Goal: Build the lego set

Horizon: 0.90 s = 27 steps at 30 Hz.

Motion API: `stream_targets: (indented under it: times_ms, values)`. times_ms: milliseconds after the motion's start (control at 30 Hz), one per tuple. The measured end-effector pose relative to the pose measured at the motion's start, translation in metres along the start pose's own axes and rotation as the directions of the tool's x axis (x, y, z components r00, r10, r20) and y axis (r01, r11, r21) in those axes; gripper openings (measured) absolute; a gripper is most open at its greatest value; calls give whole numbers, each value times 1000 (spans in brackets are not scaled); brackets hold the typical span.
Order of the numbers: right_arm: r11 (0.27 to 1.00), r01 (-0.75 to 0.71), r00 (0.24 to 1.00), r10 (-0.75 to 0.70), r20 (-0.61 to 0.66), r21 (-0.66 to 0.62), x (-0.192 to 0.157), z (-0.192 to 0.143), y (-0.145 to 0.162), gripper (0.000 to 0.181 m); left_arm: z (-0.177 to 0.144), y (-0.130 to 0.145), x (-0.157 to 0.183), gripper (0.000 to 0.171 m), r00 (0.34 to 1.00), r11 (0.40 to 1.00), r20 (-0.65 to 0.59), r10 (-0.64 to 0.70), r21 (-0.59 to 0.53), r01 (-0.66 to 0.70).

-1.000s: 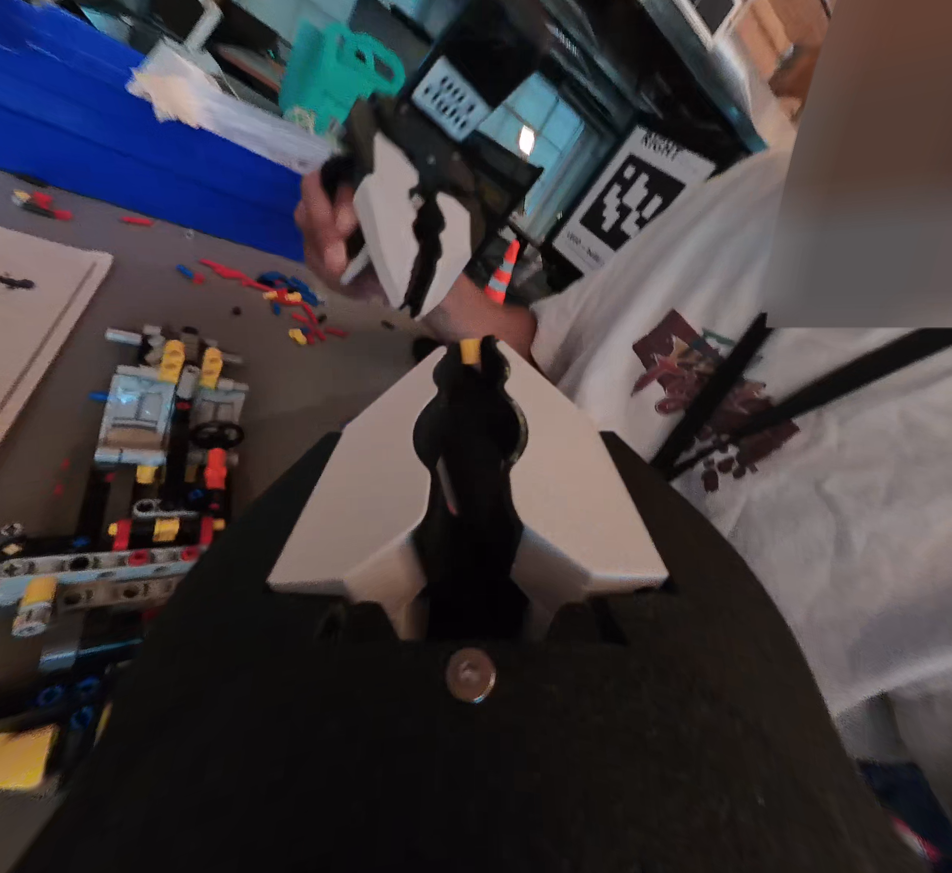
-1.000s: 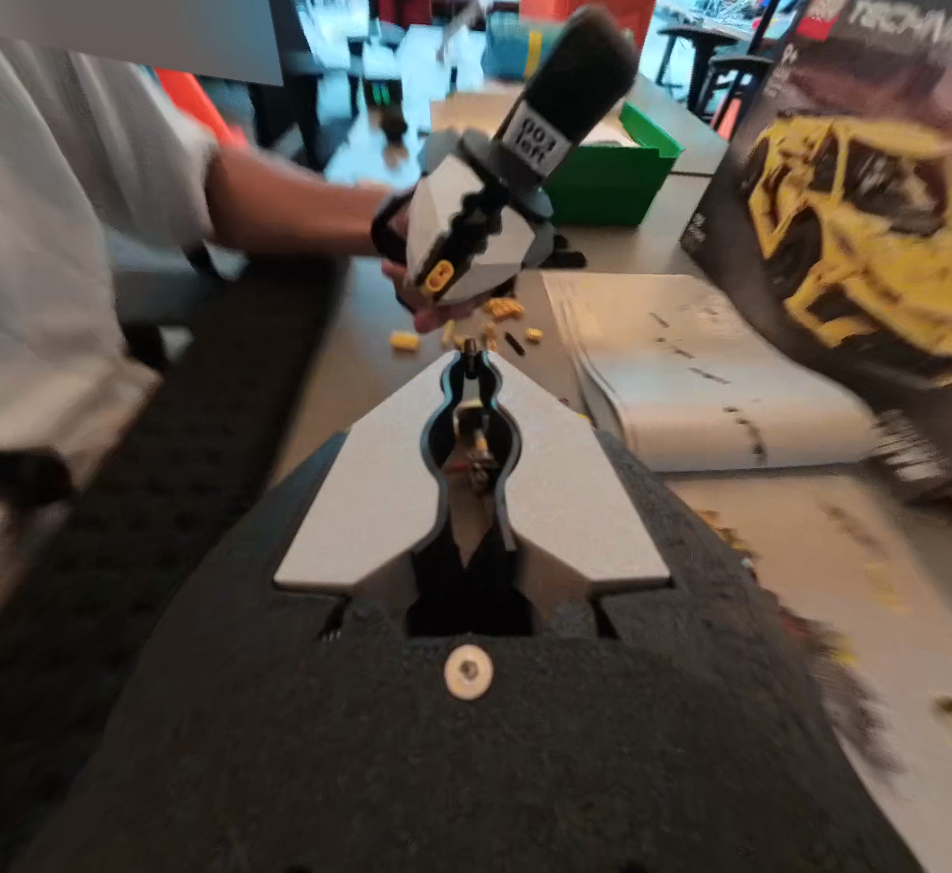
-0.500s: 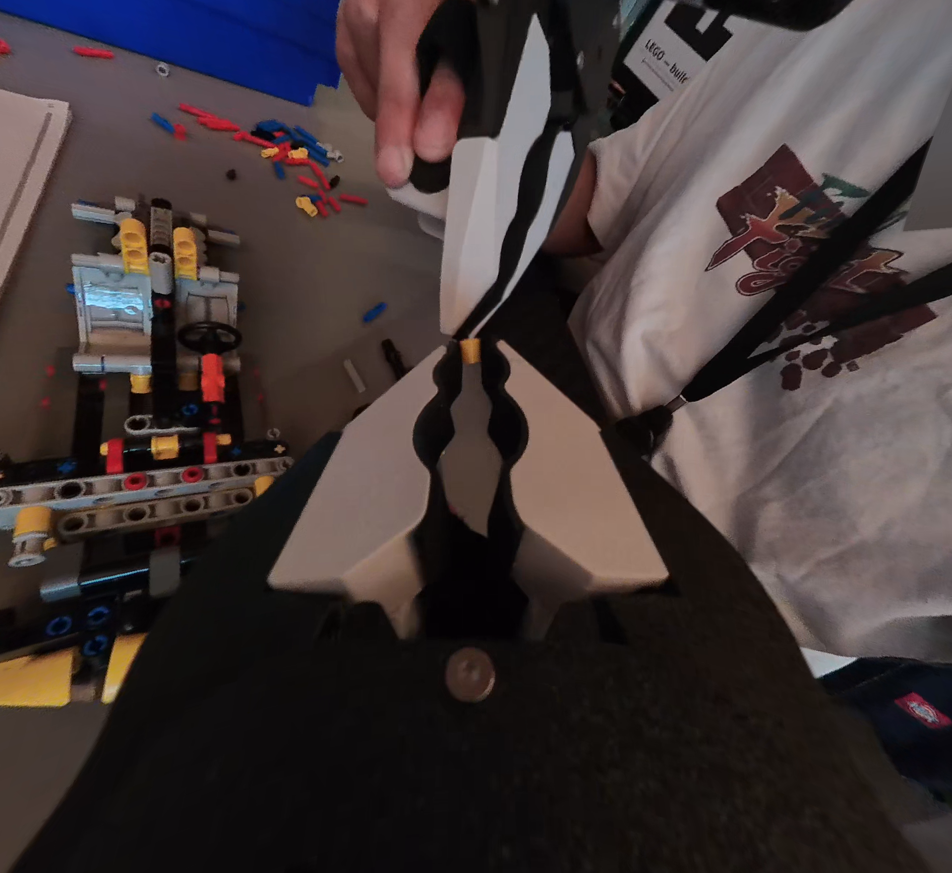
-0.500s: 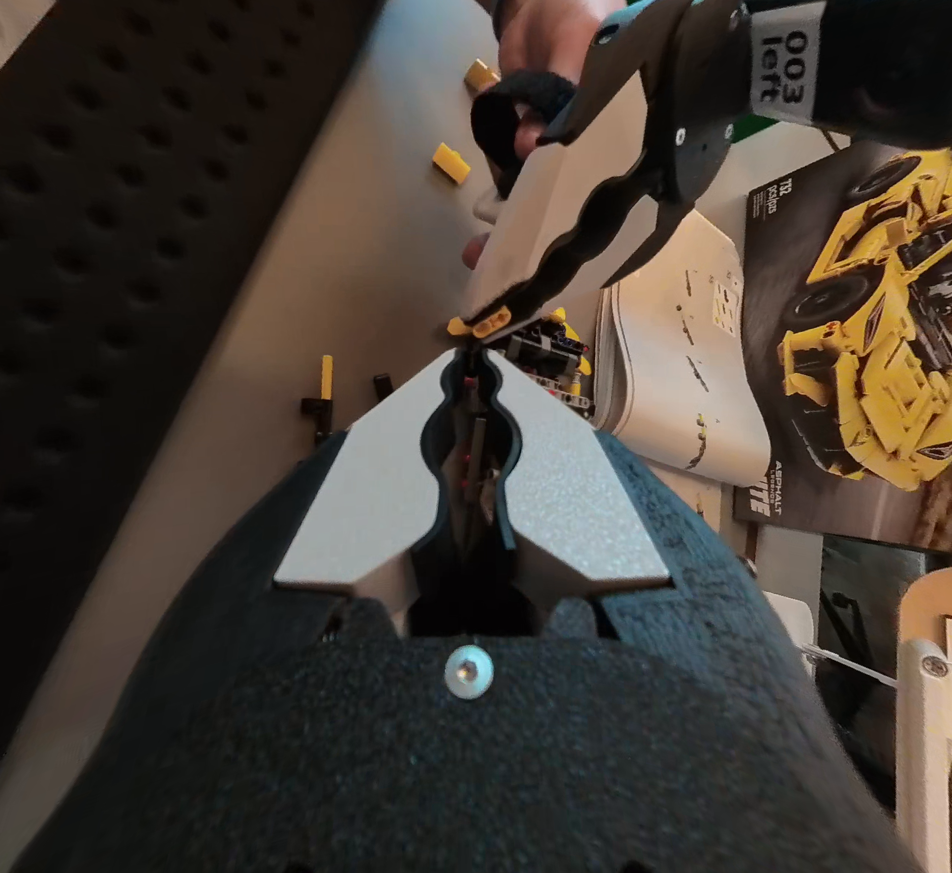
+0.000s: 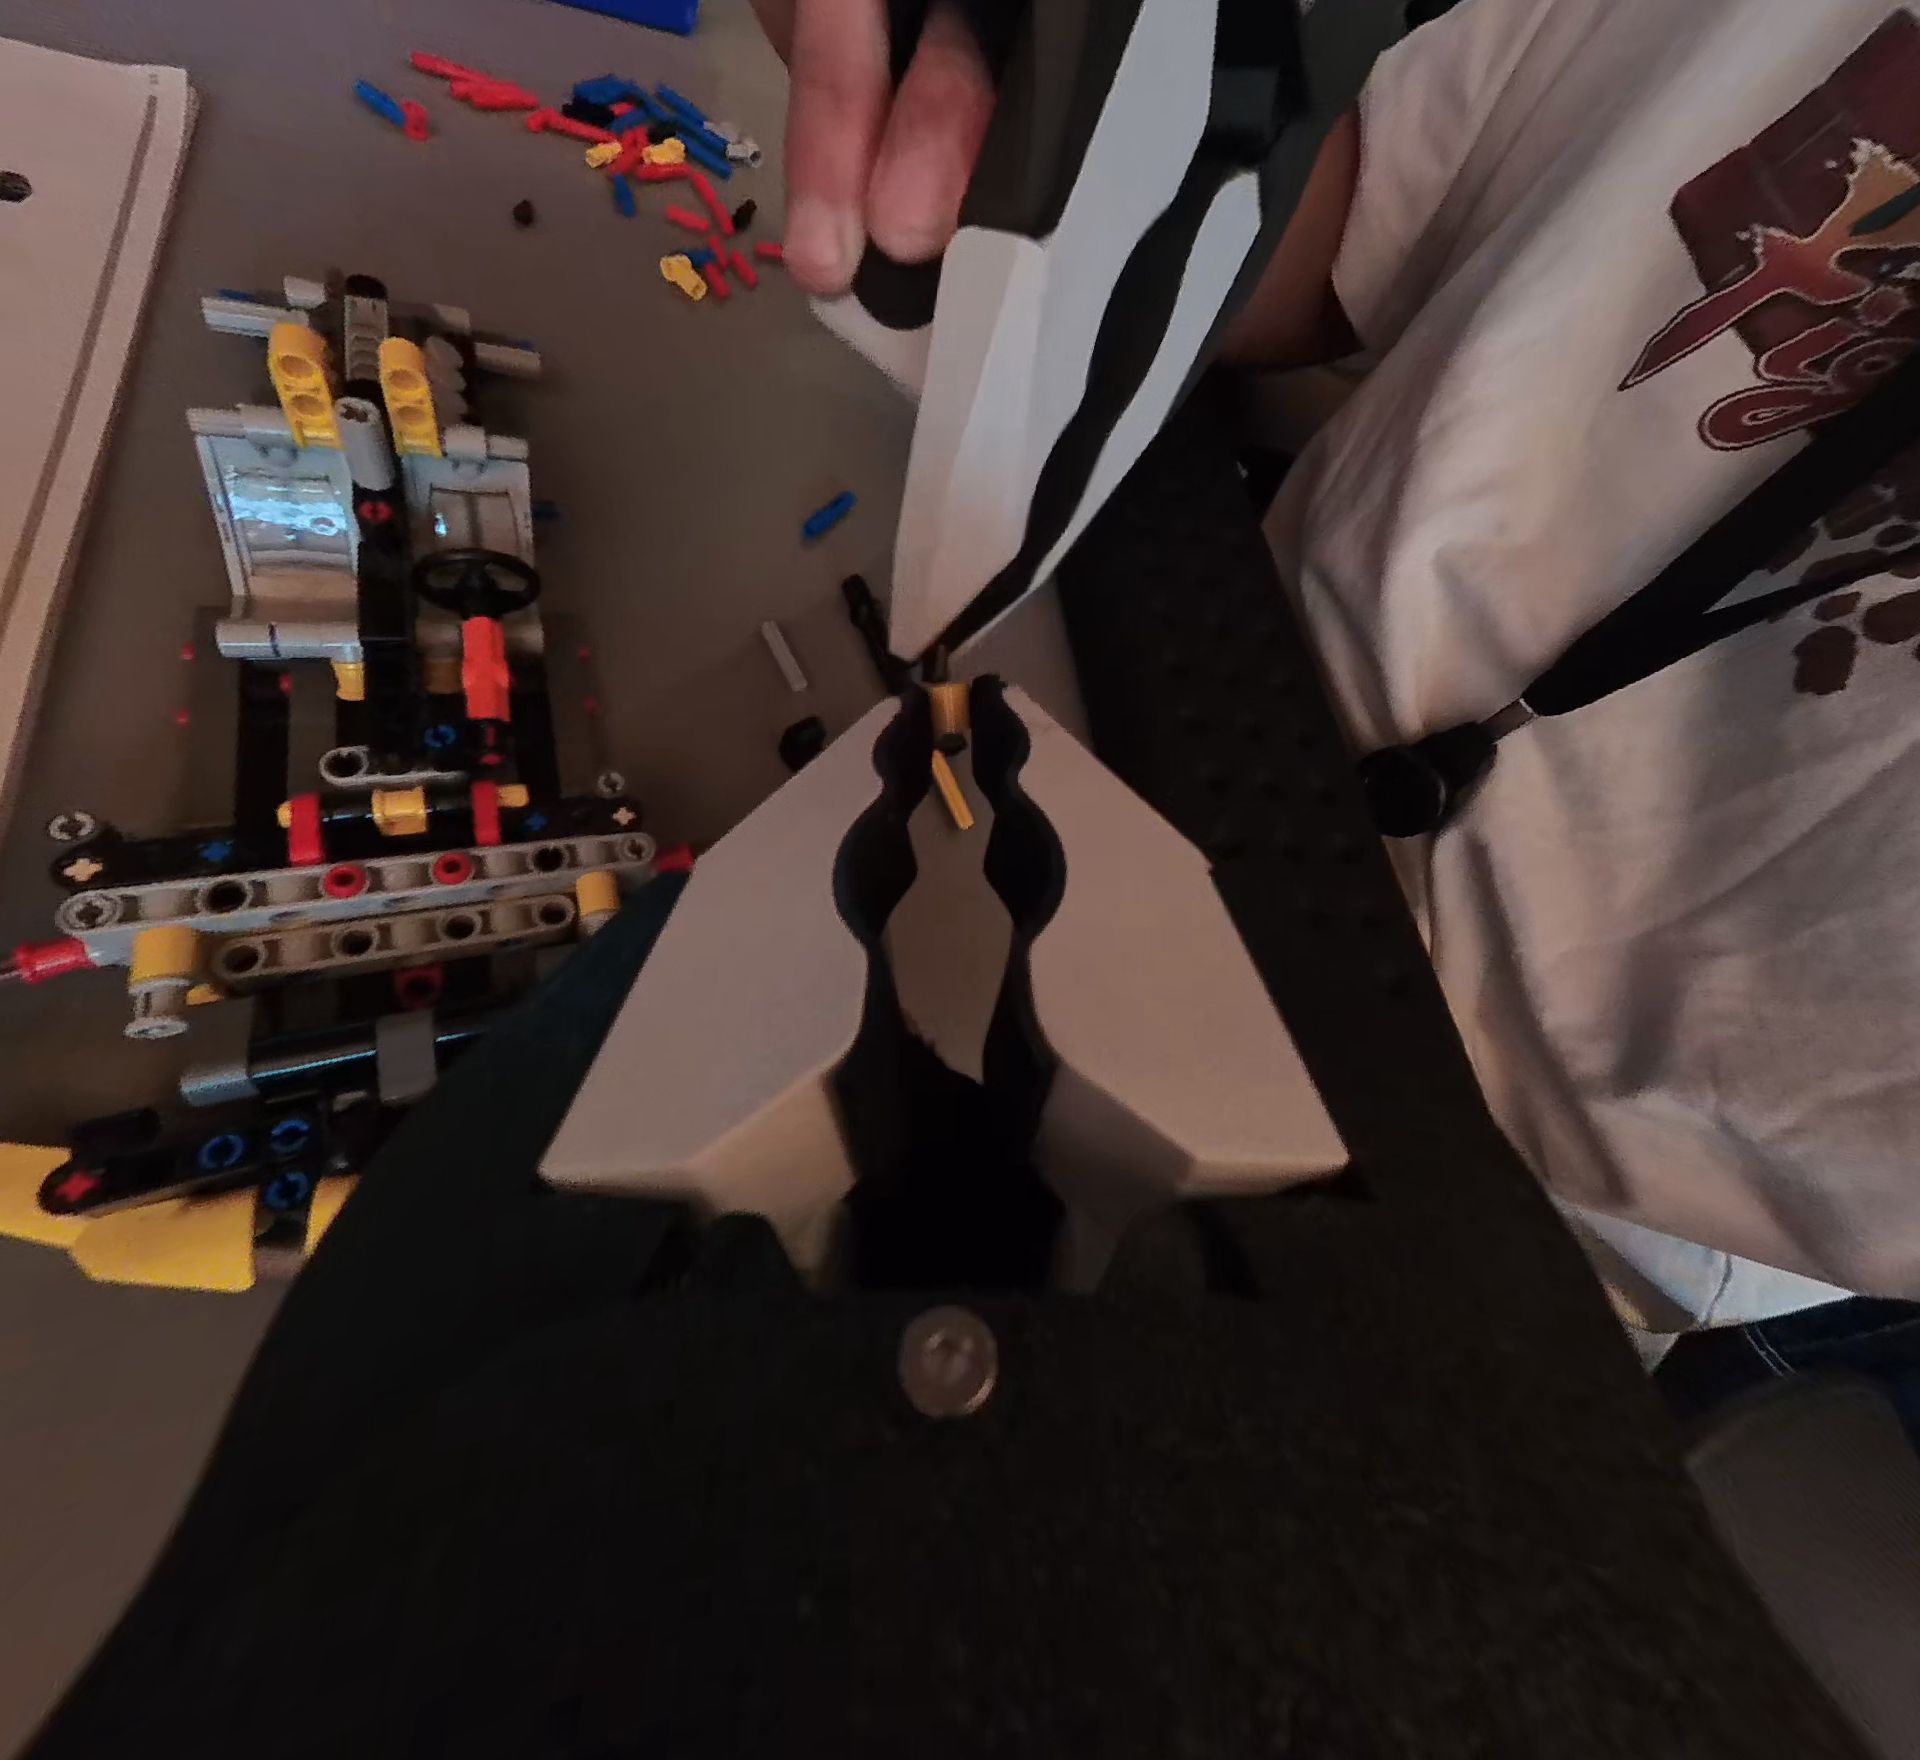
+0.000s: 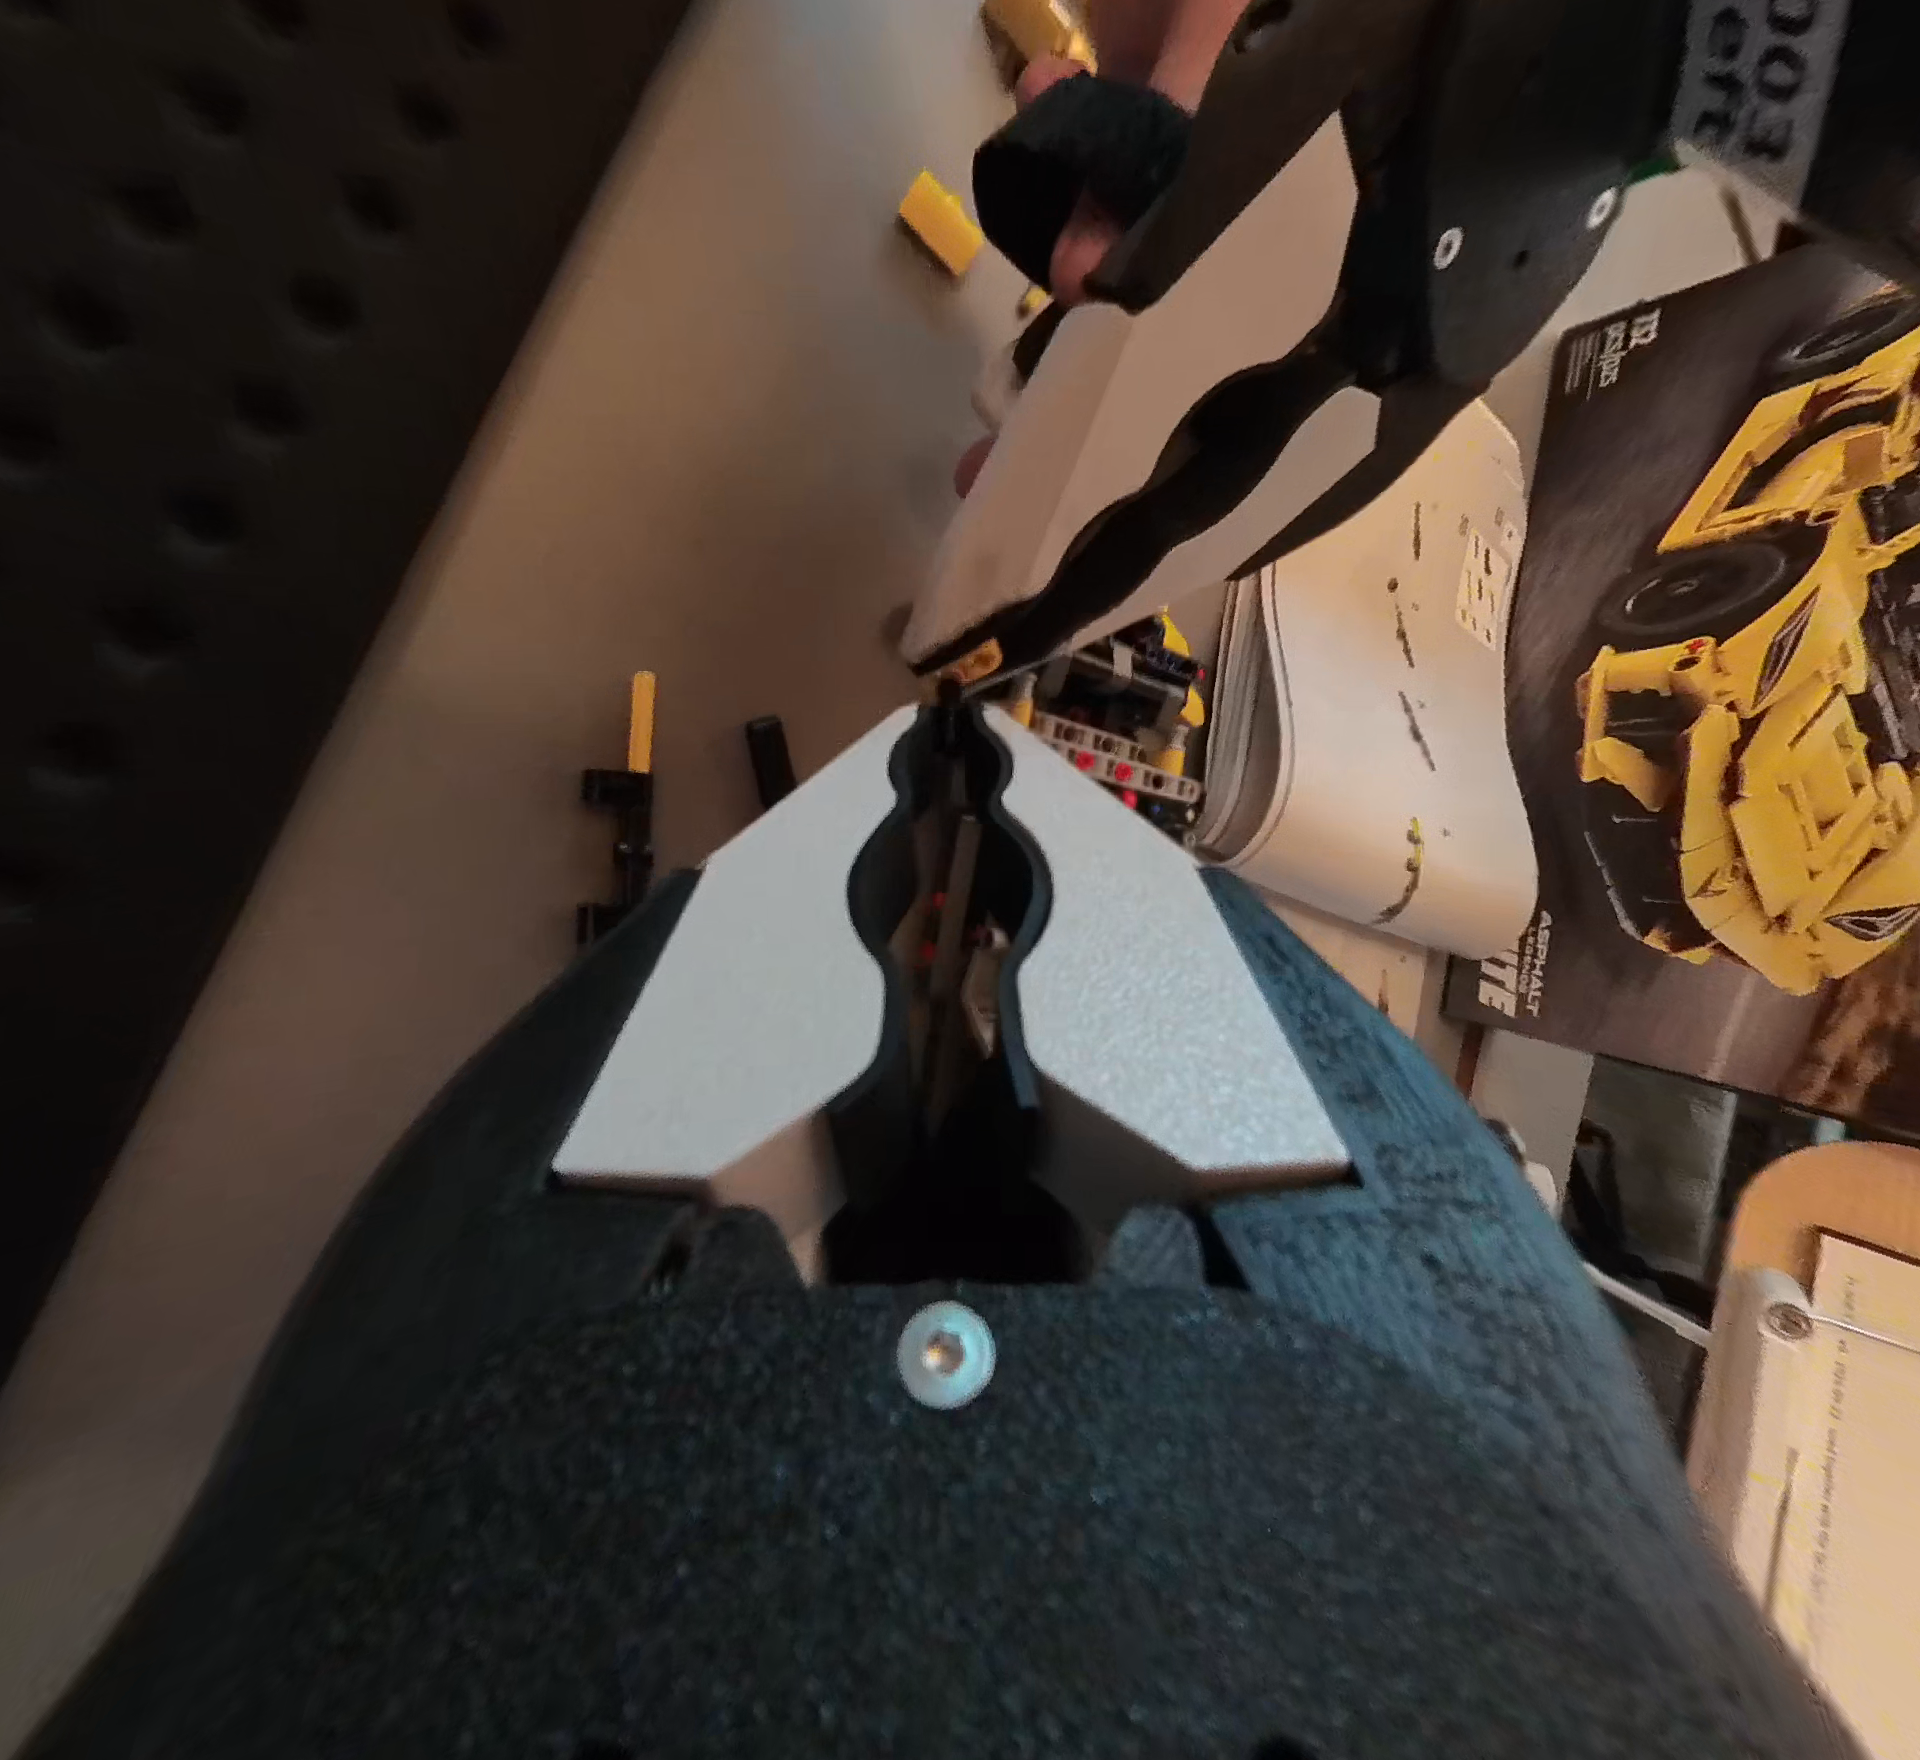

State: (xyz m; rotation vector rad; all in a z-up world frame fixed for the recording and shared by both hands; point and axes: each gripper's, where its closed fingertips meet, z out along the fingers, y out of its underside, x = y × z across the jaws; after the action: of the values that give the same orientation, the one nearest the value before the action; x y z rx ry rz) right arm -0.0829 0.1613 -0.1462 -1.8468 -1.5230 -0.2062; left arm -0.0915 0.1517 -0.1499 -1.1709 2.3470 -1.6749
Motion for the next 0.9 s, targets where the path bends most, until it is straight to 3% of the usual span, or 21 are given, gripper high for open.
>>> stream_targets:
  times_ms: [467,900]
  values:
    - [994,85,996,-86,-20,-73,-6,8,4,5,3,8,-3,5,999,999,-6,-40,-37,40]
    - [995,90,995,-92,-30,-47,-6,8,0,5,3,11,-4,5,998,997,-23,-66,-41,65]
